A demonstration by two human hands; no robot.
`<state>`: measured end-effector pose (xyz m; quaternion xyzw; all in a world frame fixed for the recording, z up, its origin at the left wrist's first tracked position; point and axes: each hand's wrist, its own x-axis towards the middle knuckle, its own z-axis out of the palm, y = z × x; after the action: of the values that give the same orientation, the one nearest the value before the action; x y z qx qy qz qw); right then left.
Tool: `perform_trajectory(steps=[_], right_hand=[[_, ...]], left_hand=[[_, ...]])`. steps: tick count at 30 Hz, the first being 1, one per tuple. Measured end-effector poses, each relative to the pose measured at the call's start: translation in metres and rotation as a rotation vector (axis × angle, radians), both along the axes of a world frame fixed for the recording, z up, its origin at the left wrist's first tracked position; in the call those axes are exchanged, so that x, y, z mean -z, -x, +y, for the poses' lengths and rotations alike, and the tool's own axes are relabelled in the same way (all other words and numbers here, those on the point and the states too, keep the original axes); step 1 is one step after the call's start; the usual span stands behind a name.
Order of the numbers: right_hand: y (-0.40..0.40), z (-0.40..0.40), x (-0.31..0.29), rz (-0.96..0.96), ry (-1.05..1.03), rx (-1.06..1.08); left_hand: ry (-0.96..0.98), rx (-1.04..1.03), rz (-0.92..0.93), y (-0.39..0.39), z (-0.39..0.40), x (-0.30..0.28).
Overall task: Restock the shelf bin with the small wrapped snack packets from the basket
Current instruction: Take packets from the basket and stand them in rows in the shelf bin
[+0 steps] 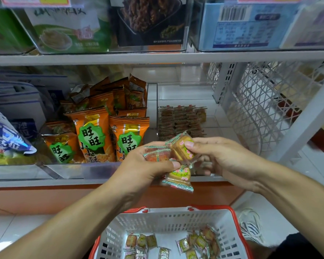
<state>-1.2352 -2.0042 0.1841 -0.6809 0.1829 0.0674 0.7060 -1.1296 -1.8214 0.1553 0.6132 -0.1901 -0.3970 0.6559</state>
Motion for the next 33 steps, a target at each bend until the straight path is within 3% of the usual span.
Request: perform_trajectory(steps=[3,7,11,17,25,28,33], right_hand=[[-0.008,-0.008,-0.001,-0.039,0.069,0.078],[-0.033,-0.036,0.003,-0.126,0.109,0.469],[-0.060,-0.074,0.024,0.058,0.754,0.512],[-0.096,-0.103,0.058,0.104,0.975,0.483],[-0.123,-0.118,0.076,0.322,1.011,0.416],[-0.125,-0.121,0.081,0.287,1.028,0.449],[-0.123,-0.125,0.084,0.141,0.780,0.608]], left_hand=[[-0.009,-0.019,-0.010,-0.001,-0.008,-0.002],[0.009,-0.128,-0.007,0.000,-0.024,-0.005],[0.026,-0.177,-0.003,0.005,-0.041,-0.006],[0.005,-0.199,-0.049,0.006,-0.055,-0.003],[-0.014,-0.193,-0.017,0.006,-0.058,-0.002],[-0.012,-0.187,-0.012,0.006,-0.056,-0.004],[-0.007,-0.175,0.012,0.008,-0.057,-0.007]])
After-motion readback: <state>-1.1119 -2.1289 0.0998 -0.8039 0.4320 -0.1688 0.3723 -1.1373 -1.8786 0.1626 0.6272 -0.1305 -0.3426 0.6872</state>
